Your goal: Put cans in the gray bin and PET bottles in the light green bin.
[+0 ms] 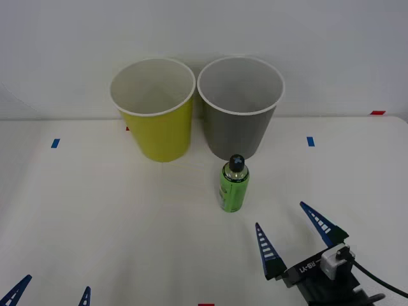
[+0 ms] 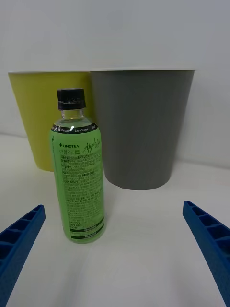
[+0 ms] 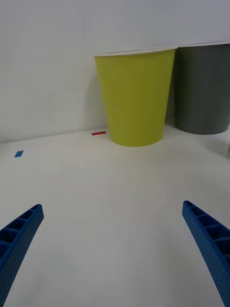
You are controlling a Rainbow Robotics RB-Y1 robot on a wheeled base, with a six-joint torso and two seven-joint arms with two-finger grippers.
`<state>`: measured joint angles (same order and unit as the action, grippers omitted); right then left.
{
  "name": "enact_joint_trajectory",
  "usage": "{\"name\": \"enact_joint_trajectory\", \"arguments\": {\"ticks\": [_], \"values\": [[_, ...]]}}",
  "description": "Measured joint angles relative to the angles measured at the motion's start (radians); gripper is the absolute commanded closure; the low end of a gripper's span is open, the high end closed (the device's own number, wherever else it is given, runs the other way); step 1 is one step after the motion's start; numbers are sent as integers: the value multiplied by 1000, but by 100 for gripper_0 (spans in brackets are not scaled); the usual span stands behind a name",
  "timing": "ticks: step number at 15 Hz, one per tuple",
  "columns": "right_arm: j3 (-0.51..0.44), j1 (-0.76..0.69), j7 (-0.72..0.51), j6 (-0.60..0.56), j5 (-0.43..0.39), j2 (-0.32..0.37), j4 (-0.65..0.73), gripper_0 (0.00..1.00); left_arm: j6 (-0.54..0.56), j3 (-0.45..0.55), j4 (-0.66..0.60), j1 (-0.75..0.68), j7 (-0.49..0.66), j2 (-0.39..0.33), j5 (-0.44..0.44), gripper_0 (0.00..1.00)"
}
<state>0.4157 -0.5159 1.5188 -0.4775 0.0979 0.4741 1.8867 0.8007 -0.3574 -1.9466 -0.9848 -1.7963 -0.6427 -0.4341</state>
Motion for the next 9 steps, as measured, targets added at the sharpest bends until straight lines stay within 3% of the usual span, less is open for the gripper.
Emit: {"name": "enact_joint_trajectory", "arguments": {"ticks": [9], "values": [[26,132,15,62,-7,-85,-77,0,0,0,0,0,0,0,0,0]]}}
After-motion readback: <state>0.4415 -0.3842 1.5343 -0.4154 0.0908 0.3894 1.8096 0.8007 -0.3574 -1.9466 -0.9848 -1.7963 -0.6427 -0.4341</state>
